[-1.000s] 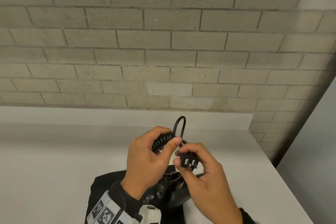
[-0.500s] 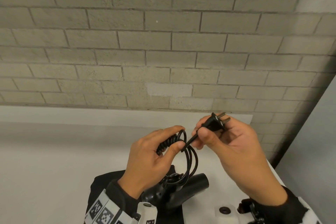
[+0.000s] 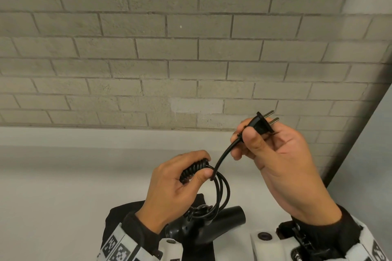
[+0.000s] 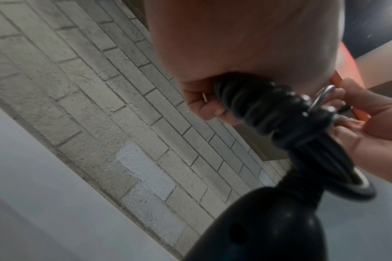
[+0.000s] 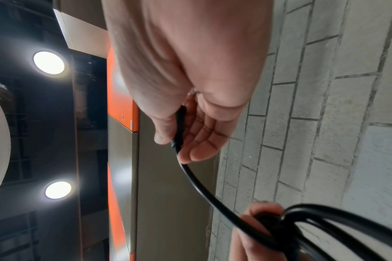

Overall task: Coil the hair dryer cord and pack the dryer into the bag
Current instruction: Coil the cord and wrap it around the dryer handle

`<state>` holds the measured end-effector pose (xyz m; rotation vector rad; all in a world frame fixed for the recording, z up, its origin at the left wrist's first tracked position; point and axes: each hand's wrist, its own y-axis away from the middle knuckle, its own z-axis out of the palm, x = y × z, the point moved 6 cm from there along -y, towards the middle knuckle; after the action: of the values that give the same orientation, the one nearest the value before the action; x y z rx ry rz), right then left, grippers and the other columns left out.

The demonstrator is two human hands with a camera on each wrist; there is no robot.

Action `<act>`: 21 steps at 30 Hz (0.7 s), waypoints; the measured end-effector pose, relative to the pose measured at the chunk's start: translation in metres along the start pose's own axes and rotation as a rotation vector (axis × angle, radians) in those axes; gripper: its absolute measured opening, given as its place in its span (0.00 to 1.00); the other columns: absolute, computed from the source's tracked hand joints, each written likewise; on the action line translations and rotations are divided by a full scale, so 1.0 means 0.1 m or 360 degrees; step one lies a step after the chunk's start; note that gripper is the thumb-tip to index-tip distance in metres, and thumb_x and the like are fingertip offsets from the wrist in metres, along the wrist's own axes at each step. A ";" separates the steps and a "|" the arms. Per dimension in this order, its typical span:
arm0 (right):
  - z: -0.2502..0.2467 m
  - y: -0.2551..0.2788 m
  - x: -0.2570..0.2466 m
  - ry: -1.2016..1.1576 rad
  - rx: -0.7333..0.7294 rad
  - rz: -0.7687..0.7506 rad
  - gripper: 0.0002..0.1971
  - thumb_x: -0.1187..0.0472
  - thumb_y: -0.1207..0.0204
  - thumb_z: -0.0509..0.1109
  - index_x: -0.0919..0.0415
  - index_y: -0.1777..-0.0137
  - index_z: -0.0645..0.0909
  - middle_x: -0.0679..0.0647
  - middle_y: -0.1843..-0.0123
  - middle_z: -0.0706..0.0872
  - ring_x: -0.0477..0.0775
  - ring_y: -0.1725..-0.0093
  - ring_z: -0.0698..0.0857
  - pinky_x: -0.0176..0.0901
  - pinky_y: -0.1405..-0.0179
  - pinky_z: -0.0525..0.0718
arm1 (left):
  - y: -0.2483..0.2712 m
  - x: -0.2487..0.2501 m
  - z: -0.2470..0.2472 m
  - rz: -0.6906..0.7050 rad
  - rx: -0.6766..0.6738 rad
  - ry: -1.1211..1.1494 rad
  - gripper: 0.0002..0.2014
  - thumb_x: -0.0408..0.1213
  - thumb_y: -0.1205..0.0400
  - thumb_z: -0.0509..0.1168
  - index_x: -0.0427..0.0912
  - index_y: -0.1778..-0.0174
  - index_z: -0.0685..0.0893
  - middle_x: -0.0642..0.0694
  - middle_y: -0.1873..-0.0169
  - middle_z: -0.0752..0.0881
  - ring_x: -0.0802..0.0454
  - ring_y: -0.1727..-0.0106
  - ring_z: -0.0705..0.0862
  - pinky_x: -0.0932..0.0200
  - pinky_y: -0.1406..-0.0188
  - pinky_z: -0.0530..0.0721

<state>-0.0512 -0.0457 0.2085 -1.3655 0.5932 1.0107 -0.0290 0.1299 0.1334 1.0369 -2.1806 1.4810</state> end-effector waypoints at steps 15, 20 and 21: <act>0.03 -0.31 -0.18 0.0050 0.0079 -0.0028 0.18 0.53 0.32 0.73 0.69 0.52 0.82 0.62 0.62 0.85 0.55 0.67 0.84 0.41 0.63 0.84 | -0.01 0.14 -0.04 0.0063 -0.0013 0.0086 0.20 0.65 0.27 0.71 0.63 0.42 0.83 0.70 0.61 0.82 0.59 0.74 0.75 0.66 0.77 0.76; 0.03 -0.41 -0.22 0.0089 0.0093 -0.0051 0.16 0.54 0.29 0.72 0.68 0.50 0.82 0.60 0.62 0.85 0.54 0.67 0.83 0.40 0.64 0.84 | -0.02 0.22 -0.03 0.0144 -0.0027 0.0028 0.17 0.61 0.26 0.73 0.55 0.49 0.89 0.70 0.66 0.81 0.61 0.71 0.77 0.71 0.75 0.73; 0.03 -0.44 -0.23 0.0088 0.0098 -0.0050 0.15 0.55 0.29 0.72 0.68 0.51 0.82 0.61 0.62 0.85 0.53 0.68 0.82 0.40 0.64 0.84 | -0.02 0.23 -0.03 0.0161 -0.0027 0.0018 0.17 0.61 0.25 0.72 0.54 0.50 0.89 0.70 0.67 0.80 0.62 0.73 0.76 0.71 0.75 0.72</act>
<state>-0.0255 -0.0444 0.2503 -1.3477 0.6371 0.9248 -0.0438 0.1234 0.1503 0.9230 -2.2645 1.5043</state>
